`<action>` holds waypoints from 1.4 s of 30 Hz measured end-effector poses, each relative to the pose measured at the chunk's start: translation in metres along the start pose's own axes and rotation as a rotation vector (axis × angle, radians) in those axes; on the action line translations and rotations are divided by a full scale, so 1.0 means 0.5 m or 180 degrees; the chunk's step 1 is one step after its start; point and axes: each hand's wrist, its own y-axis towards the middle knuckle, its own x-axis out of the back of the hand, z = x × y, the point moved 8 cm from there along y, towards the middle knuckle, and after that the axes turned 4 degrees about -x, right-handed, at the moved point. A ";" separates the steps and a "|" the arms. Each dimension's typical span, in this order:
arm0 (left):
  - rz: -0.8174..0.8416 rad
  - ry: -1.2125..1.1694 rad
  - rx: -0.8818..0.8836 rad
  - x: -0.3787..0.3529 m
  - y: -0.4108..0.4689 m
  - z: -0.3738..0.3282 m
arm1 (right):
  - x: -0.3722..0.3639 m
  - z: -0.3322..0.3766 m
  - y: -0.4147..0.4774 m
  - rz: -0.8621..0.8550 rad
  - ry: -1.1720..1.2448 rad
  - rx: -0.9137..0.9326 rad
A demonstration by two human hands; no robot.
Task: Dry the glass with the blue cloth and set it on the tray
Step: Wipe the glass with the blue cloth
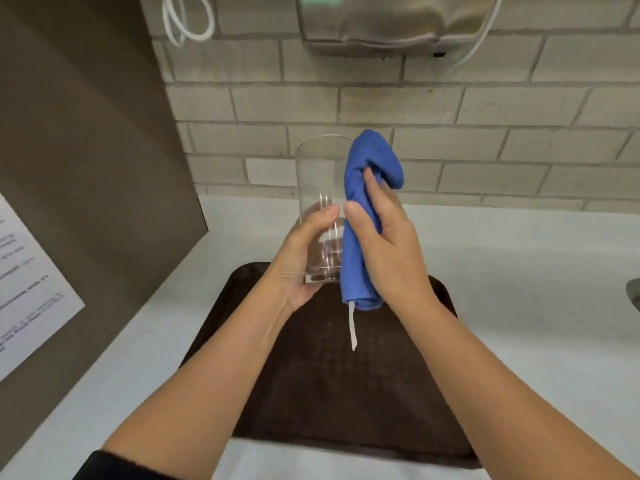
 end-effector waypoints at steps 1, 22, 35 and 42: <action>-0.0034 -0.0036 0.0055 0.002 -0.005 0.009 | -0.007 -0.008 -0.032 0.0075 -0.0062 0.0011; 0.0216 -0.0441 0.0464 -0.026 -0.073 0.101 | 0.038 -0.074 -0.052 -0.0242 0.0426 -0.0509; 0.0010 -0.0486 0.0588 -0.002 -0.059 0.113 | -0.002 -0.001 -0.044 0.0146 -0.1188 0.0667; -0.0156 -0.0511 0.0431 0.035 -0.057 0.100 | -0.045 -0.028 -0.140 0.0401 -0.0932 0.0721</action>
